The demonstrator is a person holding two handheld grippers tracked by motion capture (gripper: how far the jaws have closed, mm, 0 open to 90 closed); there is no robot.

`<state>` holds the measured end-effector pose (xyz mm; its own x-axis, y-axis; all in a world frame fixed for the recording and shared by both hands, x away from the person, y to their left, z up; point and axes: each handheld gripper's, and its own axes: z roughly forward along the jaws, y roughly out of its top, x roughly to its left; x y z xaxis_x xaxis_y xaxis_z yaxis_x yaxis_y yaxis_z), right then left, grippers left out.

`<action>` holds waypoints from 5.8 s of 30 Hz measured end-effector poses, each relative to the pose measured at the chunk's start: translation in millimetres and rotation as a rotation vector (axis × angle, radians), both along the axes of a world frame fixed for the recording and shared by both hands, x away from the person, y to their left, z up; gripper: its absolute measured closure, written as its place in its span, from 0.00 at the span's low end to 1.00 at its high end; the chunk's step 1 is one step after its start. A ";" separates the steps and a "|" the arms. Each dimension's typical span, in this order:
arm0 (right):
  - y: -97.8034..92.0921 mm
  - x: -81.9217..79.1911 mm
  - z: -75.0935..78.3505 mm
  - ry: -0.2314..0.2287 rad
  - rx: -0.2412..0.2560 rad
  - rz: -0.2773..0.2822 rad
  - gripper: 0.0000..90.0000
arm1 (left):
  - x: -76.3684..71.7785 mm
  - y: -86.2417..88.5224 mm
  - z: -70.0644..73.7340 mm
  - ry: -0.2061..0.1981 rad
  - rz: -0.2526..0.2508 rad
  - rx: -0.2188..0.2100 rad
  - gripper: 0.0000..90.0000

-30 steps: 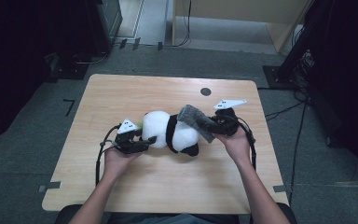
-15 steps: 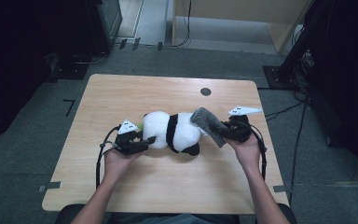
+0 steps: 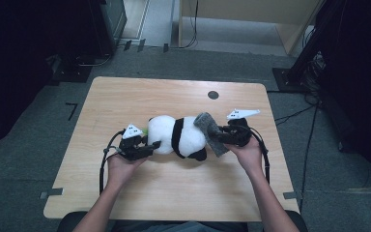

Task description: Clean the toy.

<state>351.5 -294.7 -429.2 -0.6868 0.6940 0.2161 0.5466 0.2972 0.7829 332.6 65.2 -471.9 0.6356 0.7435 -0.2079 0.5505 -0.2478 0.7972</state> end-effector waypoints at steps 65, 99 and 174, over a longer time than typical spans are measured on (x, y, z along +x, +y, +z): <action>3.1 7.3 -0.4 0.028 0.022 -0.080 0.86 | -7.3 -7.4 -2.1 -0.027 0.007 -0.010 0.59; 4.3 23.0 -62.4 0.237 -0.087 -0.102 0.85 | -2.9 2.9 -2.8 0.005 0.010 -0.031 0.59; -1.6 -10.1 29.1 0.003 0.046 -0.039 0.84 | -0.8 3.3 -2.2 0.015 0.005 -0.046 0.59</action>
<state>341.4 -296.3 -400.1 -0.6589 0.7093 0.2505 0.5595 0.2395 0.7935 331.8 68.6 -474.0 0.6280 0.7364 -0.2517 0.5641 -0.2080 0.7991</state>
